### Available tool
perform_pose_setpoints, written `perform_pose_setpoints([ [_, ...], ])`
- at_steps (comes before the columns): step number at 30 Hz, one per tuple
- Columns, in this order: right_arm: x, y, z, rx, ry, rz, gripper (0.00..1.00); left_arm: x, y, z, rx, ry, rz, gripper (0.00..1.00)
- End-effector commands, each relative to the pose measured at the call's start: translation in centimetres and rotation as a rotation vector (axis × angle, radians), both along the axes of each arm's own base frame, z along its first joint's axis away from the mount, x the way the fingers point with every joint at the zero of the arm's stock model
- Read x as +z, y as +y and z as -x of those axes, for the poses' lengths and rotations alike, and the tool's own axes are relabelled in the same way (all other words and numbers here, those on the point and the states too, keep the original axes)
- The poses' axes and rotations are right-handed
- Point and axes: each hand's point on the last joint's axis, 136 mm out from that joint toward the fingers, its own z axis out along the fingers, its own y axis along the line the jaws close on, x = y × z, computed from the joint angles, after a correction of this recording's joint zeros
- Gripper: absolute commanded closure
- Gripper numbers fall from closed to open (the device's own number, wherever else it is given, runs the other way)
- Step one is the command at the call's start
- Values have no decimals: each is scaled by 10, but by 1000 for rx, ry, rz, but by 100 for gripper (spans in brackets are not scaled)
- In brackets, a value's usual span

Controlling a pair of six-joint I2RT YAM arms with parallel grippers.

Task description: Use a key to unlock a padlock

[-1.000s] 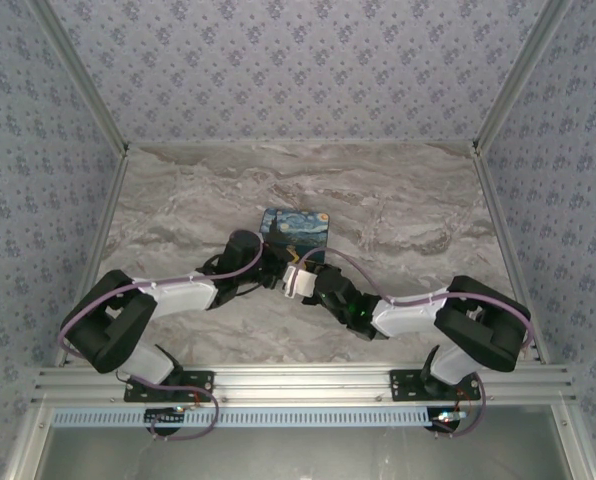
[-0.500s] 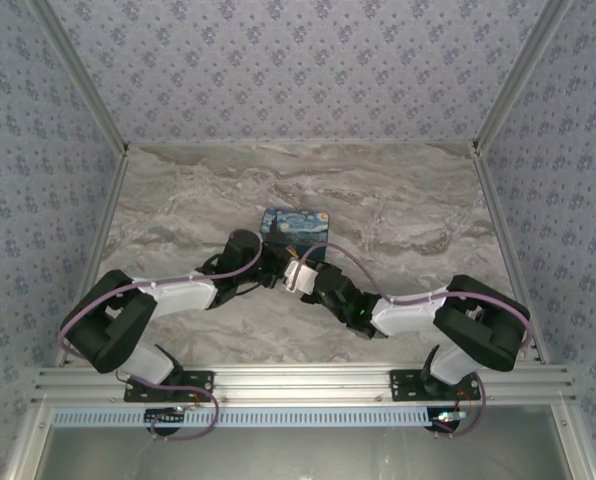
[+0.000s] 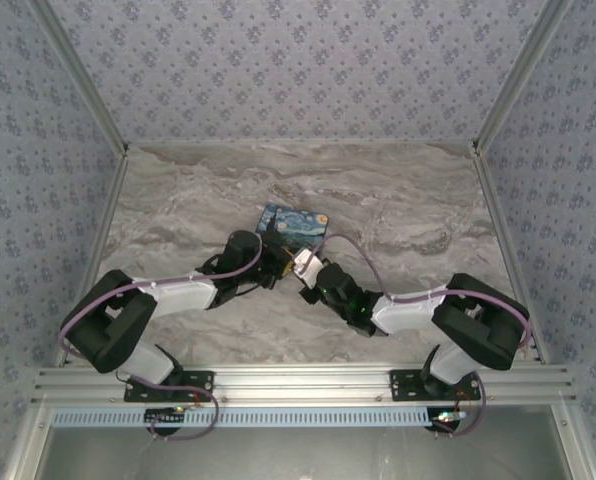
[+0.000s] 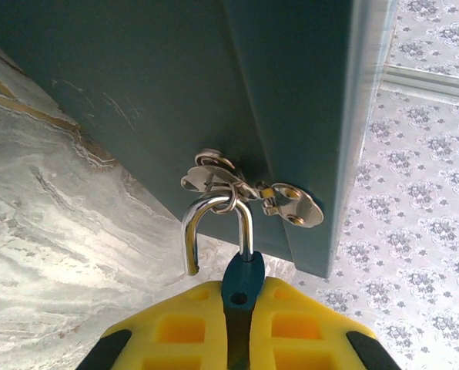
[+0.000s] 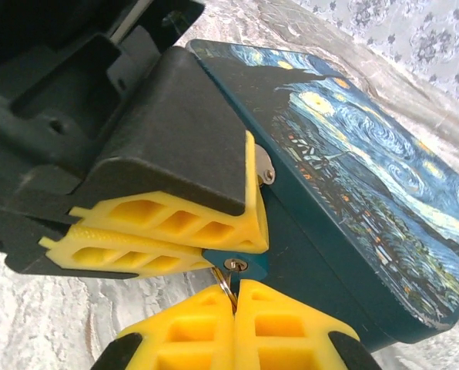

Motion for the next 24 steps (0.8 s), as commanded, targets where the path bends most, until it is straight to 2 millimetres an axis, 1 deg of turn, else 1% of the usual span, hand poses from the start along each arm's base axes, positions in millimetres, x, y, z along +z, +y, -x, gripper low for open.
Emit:
perform_pose_setpoints([
  [1,-5,3,2,-19,82,-106,100,22,-10,0,-33,-35,68,100],
  [7,-12,0,2,-39,109,-110,100,21,-9,0,-31,-38,63,100],
  [8,-13,0,2,-43,116,-114,100,20,-9,0,-32,-38,60,98],
  [9,-14,0,2,-47,127,-125,100,20,-9,0,-34,-42,57,93],
  [11,-17,0,1,-55,163,-159,100,18,-7,0,-31,-46,47,81],
  [12,-19,1,1,-57,186,-178,100,18,-6,0,-30,-49,39,72],
  [15,-26,4,3,-66,243,-221,100,15,-2,0,-32,-56,8,50],
  [16,-28,5,3,-68,256,-240,100,15,0,0,-30,-55,2,45],
  [18,-33,5,3,-82,284,-273,100,17,5,-1,-22,-66,-2,40],
  [20,-38,4,3,-93,307,-294,100,24,11,-2,-14,-85,-11,36],
  [24,-43,-1,0,-126,326,-327,100,44,29,-5,-18,-150,-91,29],
])
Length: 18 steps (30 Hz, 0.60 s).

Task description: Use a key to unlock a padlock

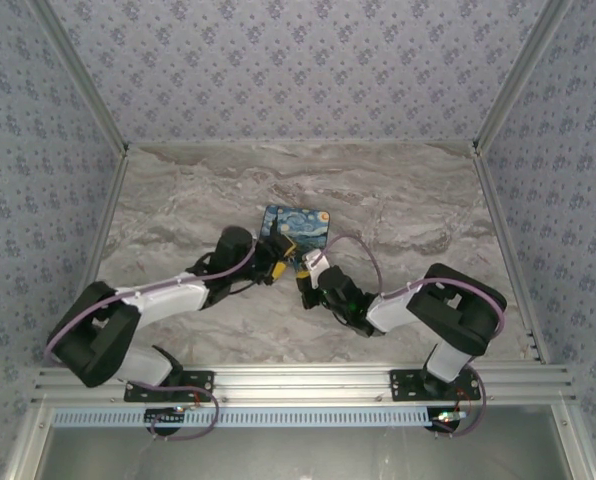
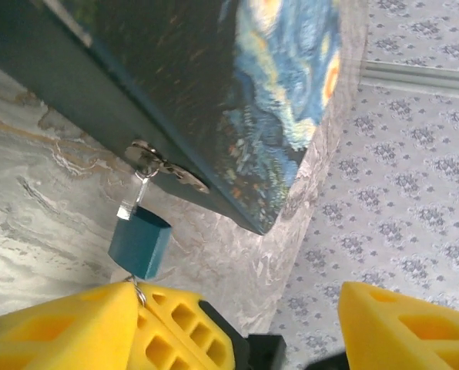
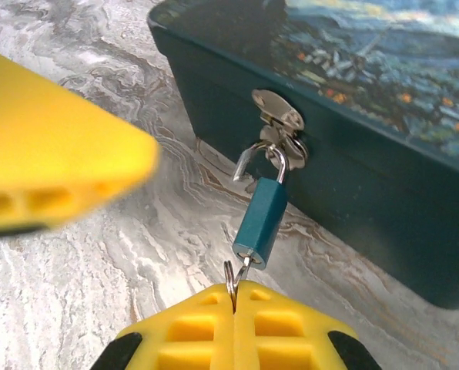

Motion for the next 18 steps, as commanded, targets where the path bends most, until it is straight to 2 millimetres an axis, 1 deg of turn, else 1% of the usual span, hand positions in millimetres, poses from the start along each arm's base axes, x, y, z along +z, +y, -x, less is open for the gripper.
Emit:
perform_pose_setpoints([
  [1,2,-1,-4,-46,35,-84,100,25,19,-4,4,-79,-88,27],
  [5,1,-7,-7,-78,57,-114,100,56,55,-17,74,-166,-139,22],
  [7,1,-8,-7,-82,72,-136,100,79,74,-29,122,-241,-140,17],
  [9,2,-7,-7,-84,86,-153,100,103,88,-39,158,-327,-143,14],
  [11,1,-5,-7,-82,106,-166,100,126,98,-49,185,-421,-156,12],
  [13,2,-4,-7,-84,122,-184,100,153,101,-56,189,-545,-174,12],
  [14,1,-4,-7,-87,129,-191,100,161,102,-58,176,-598,-206,12],
  [16,1,-4,-7,-94,143,-216,100,171,102,-60,122,-693,-325,12],
  [17,1,-3,-7,-91,150,-227,100,169,102,-61,87,-702,-384,12],
  [18,1,-3,-7,-89,158,-239,100,162,102,-62,42,-698,-453,12],
])
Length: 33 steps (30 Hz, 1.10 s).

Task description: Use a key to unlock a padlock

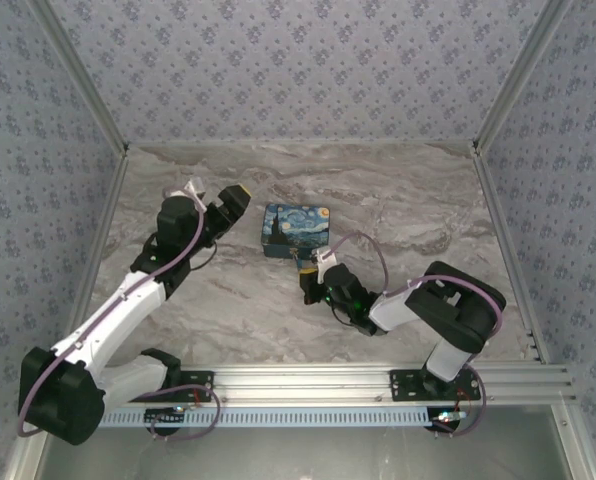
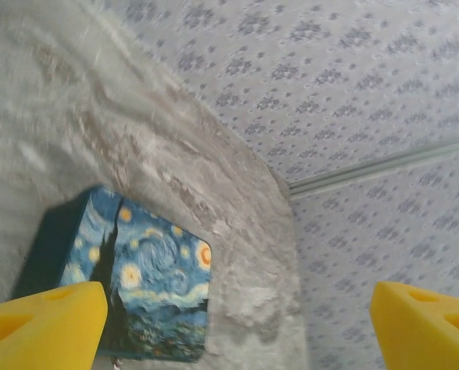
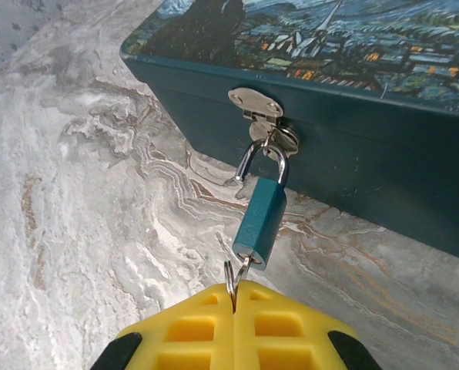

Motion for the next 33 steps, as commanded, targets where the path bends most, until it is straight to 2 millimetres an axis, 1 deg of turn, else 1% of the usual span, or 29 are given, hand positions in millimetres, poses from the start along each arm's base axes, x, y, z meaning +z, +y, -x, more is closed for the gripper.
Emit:
perform_pose_setpoints([
  [1,-2,2,1,-8,44,-71,100,5,3,-6,-70,-92,-287,11],
  [2,-3,2,1,-11,53,-81,100,-7,4,-8,-82,-47,-335,11],
  [4,-4,1,1,-16,69,-105,100,-40,7,-11,-108,67,-402,11],
  [7,-7,0,0,-24,93,-131,100,-84,-3,-17,-169,169,-405,11],
  [10,-11,-2,0,-44,136,-165,100,-118,-14,-24,-205,232,-380,11],
  [12,-12,-3,-1,-50,148,-176,100,-132,-22,-27,-243,257,-366,10],
  [15,-14,-3,-1,-52,166,-187,100,-147,-35,-33,-299,283,-349,11],
  [19,-19,-4,-2,-60,198,-203,100,-164,-47,-40,-346,316,-327,11],
  [22,-23,-5,-2,-79,234,-227,100,-178,-52,-41,-367,347,-316,14],
  [28,-29,-7,-4,-108,295,-292,100,-206,-48,-32,-368,407,-335,28],
  [30,-32,-8,-5,-115,315,-312,100,-213,-44,-28,-359,421,-341,31],
  [33,-37,-13,-6,-129,338,-331,100,-222,-35,-20,-329,440,-358,32],
])
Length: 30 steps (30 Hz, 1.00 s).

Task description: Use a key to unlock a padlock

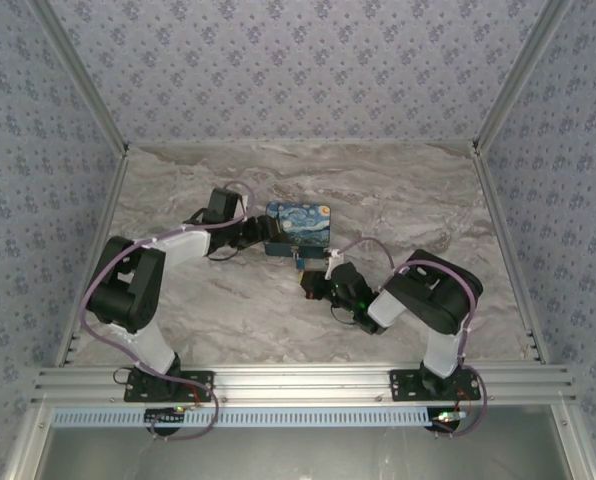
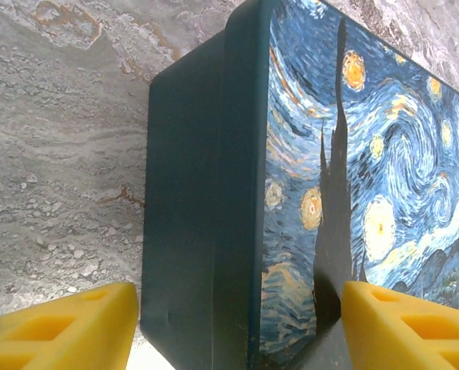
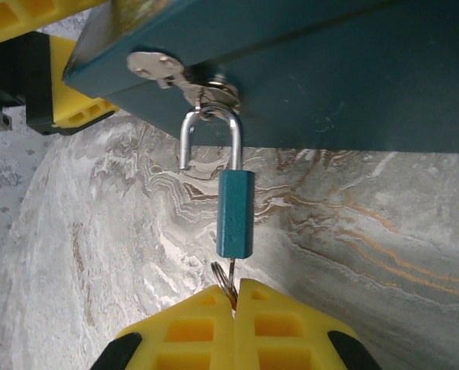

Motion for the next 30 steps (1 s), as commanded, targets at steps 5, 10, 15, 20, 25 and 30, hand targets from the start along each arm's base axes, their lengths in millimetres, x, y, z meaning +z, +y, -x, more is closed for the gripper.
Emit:
perform_pose_setpoints([
  [5,-16,-17,-1,-57,86,-32,100,-36,24,31,56,77,-76,34],
  [10,-19,-21,-1,-62,100,-32,100,-41,30,40,72,87,-86,34],
  [15,-21,-22,-1,-59,106,-28,100,-42,32,41,80,86,-87,34],
  [20,-26,-28,1,-71,117,-14,100,-41,35,42,90,85,-98,34],
  [25,-26,-33,3,-85,121,-12,88,-40,36,42,94,78,-102,34],
  [30,-25,-39,5,-93,112,2,66,-37,36,42,93,69,-100,33],
])
